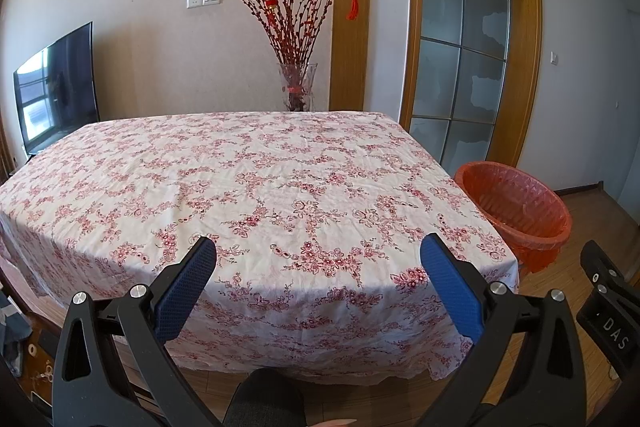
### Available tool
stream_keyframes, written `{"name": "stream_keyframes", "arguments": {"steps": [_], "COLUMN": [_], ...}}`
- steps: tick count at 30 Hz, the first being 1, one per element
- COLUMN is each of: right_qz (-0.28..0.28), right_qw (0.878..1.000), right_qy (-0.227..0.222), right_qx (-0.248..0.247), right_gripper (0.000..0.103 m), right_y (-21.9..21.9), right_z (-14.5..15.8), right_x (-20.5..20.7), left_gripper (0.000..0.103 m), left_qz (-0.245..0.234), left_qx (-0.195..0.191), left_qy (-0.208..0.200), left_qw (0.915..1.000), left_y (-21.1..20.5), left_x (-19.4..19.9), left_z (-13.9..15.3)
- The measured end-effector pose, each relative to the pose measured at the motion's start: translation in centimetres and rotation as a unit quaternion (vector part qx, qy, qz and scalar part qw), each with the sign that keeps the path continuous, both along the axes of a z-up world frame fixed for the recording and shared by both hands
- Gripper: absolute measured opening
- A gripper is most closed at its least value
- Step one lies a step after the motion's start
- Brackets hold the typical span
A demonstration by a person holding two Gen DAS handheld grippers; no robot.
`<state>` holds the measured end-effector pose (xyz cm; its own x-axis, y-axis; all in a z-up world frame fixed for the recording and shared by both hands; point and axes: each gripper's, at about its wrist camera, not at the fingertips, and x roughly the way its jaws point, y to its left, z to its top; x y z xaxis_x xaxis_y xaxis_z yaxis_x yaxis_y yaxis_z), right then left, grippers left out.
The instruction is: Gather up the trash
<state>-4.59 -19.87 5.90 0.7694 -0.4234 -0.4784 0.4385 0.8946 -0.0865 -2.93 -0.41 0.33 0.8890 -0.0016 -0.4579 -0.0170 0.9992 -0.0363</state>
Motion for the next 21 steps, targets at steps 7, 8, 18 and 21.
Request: {"name": "stream_keyframes", "arguments": {"steps": [7,8,18,21], "right_qz": [0.0,0.0,0.0,0.0], "right_qw": [1.0,1.0,1.0,1.0], "right_qy": [0.0,0.0,0.0,0.0], "right_qx": [0.0,0.0,0.0,0.0], "right_gripper": [0.099,0.099,0.099,0.099], "right_y": [0.03,0.03,0.01,0.02], "right_z": [0.01,0.0,0.03,0.03], "right_x": [0.04,0.03,0.05,0.07], "left_gripper": [0.1,0.1,0.1,0.1], "left_qz": [0.0,0.0,0.0,0.0], "left_qx": [-0.001,-0.001,-0.001,-0.001], "left_qy": [-0.001,-0.002,-0.002,-0.002], "left_qw": [1.0,1.0,1.0,1.0], "left_y": [0.0,-0.02,-0.06,-0.07], "left_x": [-0.03,-0.04,-0.12,-0.12], "left_z": [0.09,0.14,0.24,0.23]}}
